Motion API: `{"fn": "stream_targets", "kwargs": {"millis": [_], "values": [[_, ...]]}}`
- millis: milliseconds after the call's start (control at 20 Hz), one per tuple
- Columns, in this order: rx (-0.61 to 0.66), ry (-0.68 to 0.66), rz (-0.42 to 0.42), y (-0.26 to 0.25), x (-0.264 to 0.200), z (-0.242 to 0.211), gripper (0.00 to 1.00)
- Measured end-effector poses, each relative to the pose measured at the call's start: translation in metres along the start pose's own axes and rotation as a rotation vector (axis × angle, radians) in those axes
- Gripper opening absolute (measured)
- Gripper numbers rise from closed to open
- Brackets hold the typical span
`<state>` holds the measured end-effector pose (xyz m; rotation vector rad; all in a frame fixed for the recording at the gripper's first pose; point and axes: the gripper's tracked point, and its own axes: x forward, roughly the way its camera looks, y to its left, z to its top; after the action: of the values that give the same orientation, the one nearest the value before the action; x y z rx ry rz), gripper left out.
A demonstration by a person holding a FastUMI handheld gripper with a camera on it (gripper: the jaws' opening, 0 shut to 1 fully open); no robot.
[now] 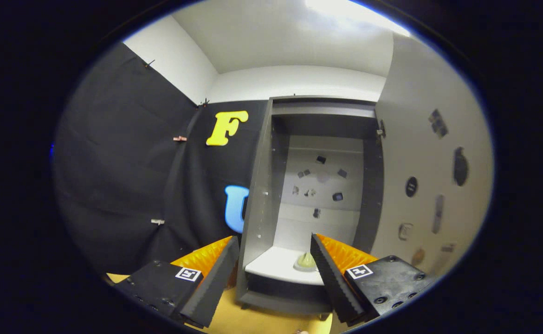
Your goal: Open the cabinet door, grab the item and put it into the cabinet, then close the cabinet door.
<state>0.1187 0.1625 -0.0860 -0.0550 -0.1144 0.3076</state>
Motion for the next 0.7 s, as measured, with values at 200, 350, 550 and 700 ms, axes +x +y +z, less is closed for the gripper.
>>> {"fn": "stream_targets", "kwargs": {"millis": [200,350,550,700], "values": [[-0.051,0.124,-0.129,-0.032,-0.102,-0.005,0.97],[-0.001,0.187,-0.199,-0.056,-0.156,-0.004,0.98],[0.024,0.205,-0.335,-0.130,-0.203,-0.008,0.98],[0.064,0.198,-0.346,-0.179,-0.206,-0.008,0.98]]}}
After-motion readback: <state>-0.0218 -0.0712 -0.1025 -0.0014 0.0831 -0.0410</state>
